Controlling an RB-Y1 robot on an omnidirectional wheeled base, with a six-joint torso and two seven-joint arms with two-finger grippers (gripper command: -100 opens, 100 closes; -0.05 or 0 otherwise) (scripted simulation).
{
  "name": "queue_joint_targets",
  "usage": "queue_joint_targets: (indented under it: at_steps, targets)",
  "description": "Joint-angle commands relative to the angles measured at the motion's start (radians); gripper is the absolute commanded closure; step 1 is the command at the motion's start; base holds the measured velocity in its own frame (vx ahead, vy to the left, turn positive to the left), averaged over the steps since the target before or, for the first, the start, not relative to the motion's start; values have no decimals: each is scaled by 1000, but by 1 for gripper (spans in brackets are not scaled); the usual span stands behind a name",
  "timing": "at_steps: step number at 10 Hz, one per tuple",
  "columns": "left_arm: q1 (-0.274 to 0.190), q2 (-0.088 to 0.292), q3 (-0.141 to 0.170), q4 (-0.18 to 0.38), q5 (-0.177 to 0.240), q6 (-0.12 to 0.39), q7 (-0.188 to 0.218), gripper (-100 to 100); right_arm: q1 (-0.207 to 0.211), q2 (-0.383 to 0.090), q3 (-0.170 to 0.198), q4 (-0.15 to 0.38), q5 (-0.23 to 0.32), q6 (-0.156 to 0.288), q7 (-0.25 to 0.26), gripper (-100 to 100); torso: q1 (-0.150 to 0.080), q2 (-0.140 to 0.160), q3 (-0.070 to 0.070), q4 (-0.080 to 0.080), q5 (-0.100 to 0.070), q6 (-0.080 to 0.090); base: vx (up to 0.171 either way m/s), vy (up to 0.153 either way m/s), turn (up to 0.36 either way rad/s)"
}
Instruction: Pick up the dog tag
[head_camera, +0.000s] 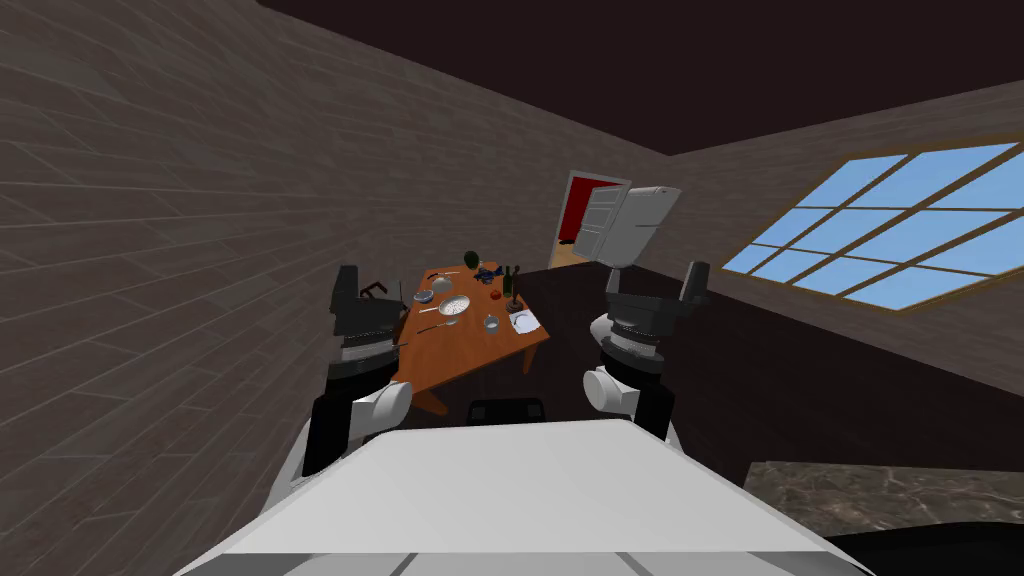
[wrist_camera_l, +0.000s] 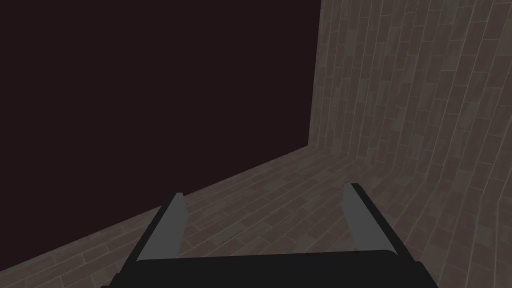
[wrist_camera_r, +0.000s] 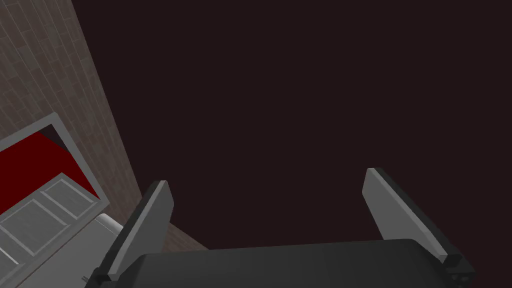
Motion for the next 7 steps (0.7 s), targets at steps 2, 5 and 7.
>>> queue_joint_targets:
  at_steps: [2, 5, 7]
  targets:
    - [-33, 32, -15, 42, 51, 24, -1, -100, 0, 0, 0, 0, 0, 0, 0, 0, -1, 2, 1, 0, 0, 0, -47, -22, -161]
    - [-82, 62, -25, 101, 119, 52, -3, -100, 0, 0, 0, 0, 0, 0, 0, 0, -1, 2, 1, 1, 0, 0, -36, -19, -164]
    - [-124, 83, -29, 155, 177, 77, -5, -100, 0, 0, 0, 0, 0, 0, 0, 0, -1, 1, 1, 0, 0, 0, -16, -17, -192]
